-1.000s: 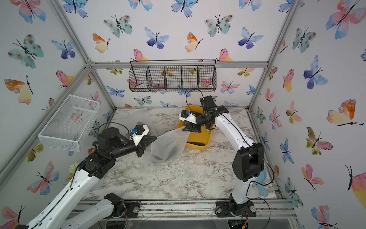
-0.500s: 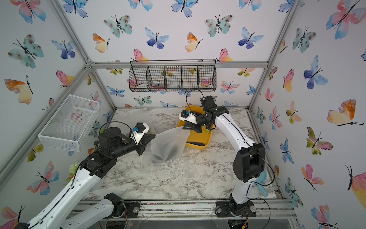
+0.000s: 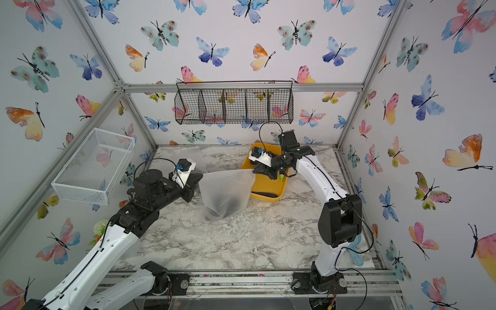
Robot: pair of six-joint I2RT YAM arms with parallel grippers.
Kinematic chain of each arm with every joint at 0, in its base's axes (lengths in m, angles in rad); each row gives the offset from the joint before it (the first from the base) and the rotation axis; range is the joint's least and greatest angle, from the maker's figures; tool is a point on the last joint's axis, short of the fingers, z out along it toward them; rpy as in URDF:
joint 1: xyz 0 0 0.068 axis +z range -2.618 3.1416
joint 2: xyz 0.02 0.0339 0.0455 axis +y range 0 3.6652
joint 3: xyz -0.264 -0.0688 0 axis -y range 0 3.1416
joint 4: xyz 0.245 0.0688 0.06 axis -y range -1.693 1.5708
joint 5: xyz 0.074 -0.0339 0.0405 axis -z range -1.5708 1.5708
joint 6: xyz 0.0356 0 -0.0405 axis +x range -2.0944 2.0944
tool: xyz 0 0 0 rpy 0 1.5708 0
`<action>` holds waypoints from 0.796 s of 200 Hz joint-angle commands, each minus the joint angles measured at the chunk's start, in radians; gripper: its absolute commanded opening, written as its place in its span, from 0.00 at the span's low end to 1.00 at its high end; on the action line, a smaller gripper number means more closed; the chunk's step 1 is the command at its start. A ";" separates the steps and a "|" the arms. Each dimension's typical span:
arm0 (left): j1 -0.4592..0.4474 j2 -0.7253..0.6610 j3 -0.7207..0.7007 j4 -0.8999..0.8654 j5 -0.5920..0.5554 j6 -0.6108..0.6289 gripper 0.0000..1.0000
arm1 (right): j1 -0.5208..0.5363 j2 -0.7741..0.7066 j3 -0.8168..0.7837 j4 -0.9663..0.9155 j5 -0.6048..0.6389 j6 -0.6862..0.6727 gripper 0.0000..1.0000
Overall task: Place the eggplant in a zip-top bag and seal the zipper
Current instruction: Place the zipper food storage bag at the center of the board.
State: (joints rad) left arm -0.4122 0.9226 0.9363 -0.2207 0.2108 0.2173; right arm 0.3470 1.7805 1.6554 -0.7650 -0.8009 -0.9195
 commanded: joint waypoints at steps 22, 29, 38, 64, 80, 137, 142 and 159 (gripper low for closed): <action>0.020 -0.003 -0.010 0.027 0.008 -0.020 0.00 | -0.032 -0.026 -0.009 0.016 0.017 0.028 0.12; 0.019 0.003 -0.010 0.027 0.029 -0.019 0.00 | -0.032 -0.028 -0.007 0.030 0.016 0.040 0.17; 0.019 0.009 -0.010 0.030 0.056 -0.019 0.00 | -0.032 -0.030 0.003 0.042 -0.004 0.062 0.24; 0.019 0.047 -0.009 0.127 0.005 -0.101 0.00 | -0.032 -0.087 -0.043 0.378 -0.052 0.367 0.50; 0.022 0.099 0.014 0.217 -0.207 -0.196 0.00 | -0.033 -0.155 -0.175 0.804 0.115 0.754 0.63; 0.144 0.286 0.133 0.544 -0.446 -0.296 0.00 | -0.032 -0.154 -0.186 0.845 0.315 0.876 0.68; 0.152 0.317 0.156 0.537 -0.445 -0.295 0.00 | -0.032 -0.158 -0.197 0.846 0.318 0.873 0.68; 0.190 0.424 0.189 0.563 -0.399 -0.276 0.00 | -0.032 -0.174 -0.235 0.855 0.295 0.869 0.68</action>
State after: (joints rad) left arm -0.2661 1.2362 1.0603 0.2024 -0.1558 -0.0406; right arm 0.3153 1.6192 1.4509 0.0593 -0.5346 -0.0978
